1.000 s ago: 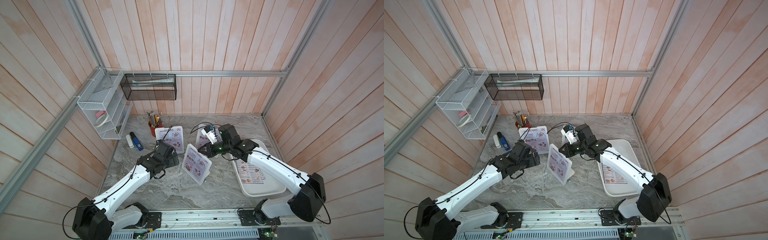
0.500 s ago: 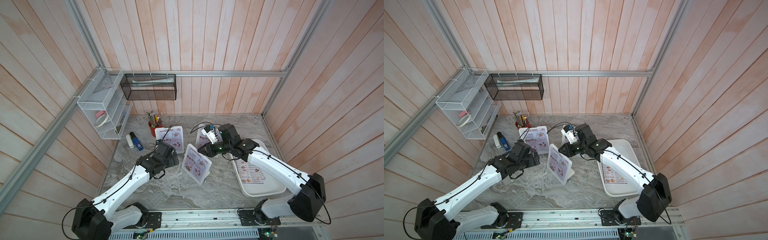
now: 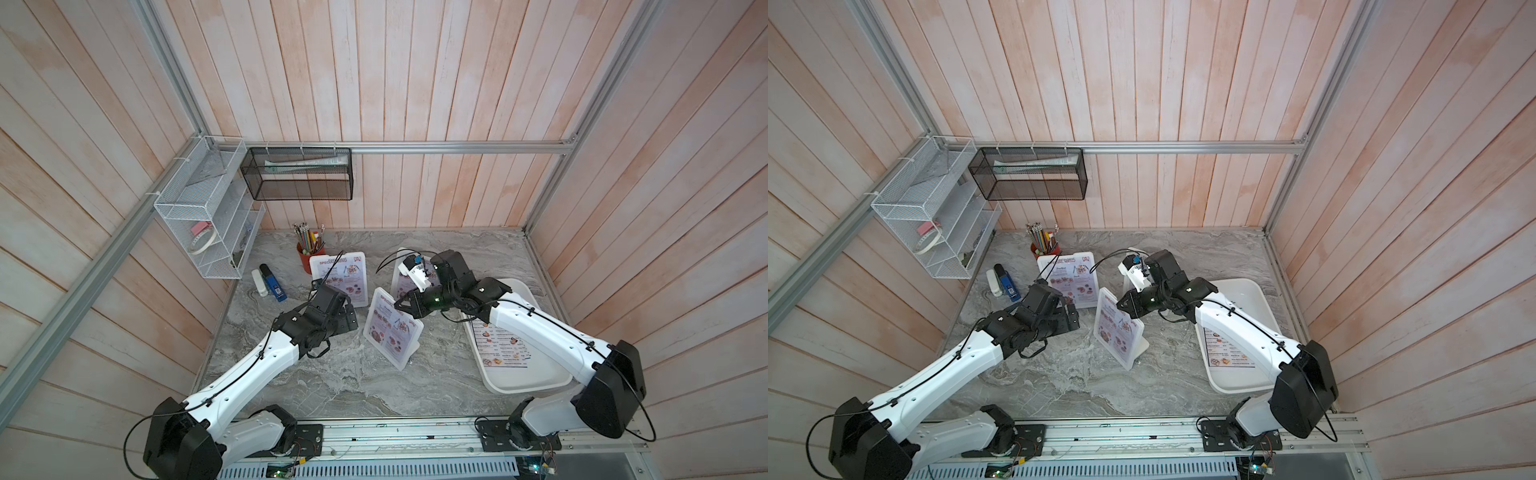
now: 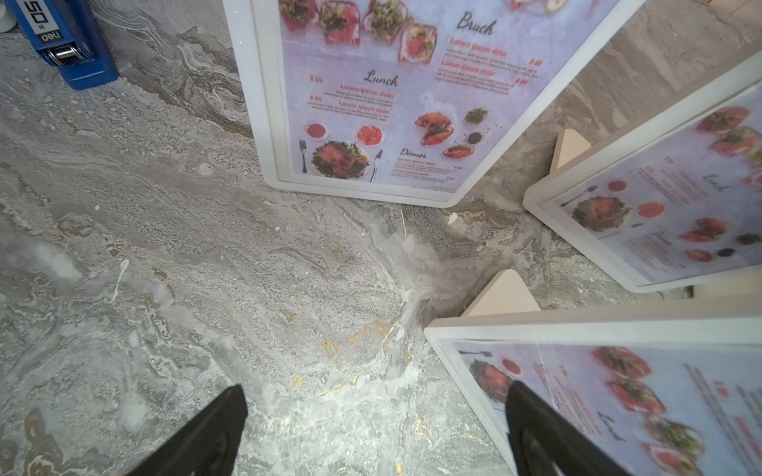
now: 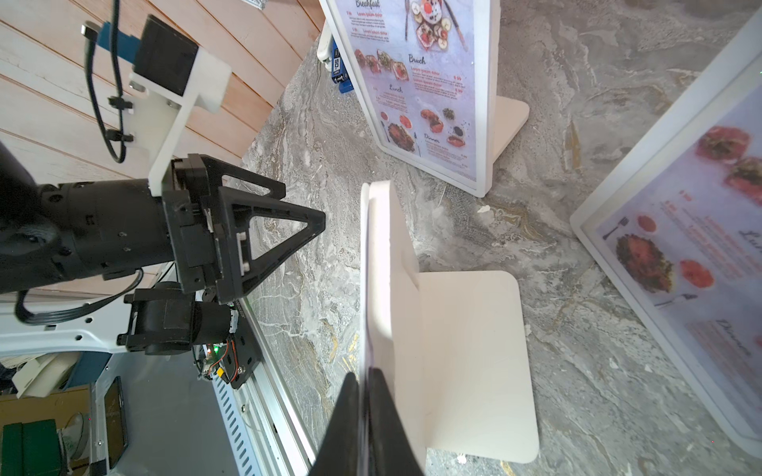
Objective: Replace the menus in the menu holders
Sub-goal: Take out the menu from the menu holder.
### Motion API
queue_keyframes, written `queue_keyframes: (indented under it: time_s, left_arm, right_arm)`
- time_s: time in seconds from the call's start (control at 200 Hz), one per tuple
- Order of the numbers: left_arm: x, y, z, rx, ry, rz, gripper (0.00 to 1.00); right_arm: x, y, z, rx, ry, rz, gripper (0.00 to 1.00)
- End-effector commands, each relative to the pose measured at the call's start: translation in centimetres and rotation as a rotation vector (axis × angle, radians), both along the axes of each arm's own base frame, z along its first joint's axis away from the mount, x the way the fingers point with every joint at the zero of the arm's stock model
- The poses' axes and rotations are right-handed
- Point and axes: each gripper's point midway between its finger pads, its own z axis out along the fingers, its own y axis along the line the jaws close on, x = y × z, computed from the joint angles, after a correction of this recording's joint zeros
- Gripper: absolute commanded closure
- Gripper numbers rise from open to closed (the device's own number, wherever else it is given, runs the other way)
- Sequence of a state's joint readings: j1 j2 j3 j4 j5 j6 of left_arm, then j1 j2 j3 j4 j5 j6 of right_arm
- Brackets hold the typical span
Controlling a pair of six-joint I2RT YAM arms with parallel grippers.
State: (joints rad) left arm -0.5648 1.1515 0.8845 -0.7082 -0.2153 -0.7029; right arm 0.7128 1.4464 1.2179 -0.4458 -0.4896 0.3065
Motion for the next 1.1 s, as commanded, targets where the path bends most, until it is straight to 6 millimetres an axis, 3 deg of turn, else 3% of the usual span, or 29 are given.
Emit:
queue_keyframes:
  time_s: [0.0, 0.175, 0.6, 0.855, 1.095]
  left_arm:
    - [0.2, 0.4, 0.5, 0.008, -0.022, 0.005, 0.0]
    - [0.2, 0.3, 0.5, 0.007, -0.021, 0.004, 0.0]
    - [0.2, 0.4, 0.6, 0.006, -0.025, 0.006, 0.0]
    - [0.3, 0.3, 0.7, 0.005, -0.026, 0.006, 0.0]
    - [0.2, 0.4, 0.6, 0.006, -0.024, 0.006, 0.0]
  right_arm:
    - [0.3, 0.0, 1.5, 0.01, -0.036, -0.017, 0.89]
    - [0.4, -0.1, 2.3, 0.013, -0.059, -0.023, 0.84]
    - [0.1, -0.1, 1.1, -0.002, -0.029, -0.013, 0.94]
    - [0.4, 0.7, 3.8, 0.08, -0.049, -0.014, 0.96]
    - [0.6, 0.6, 4.3, 0.085, -0.054, -0.017, 0.96]
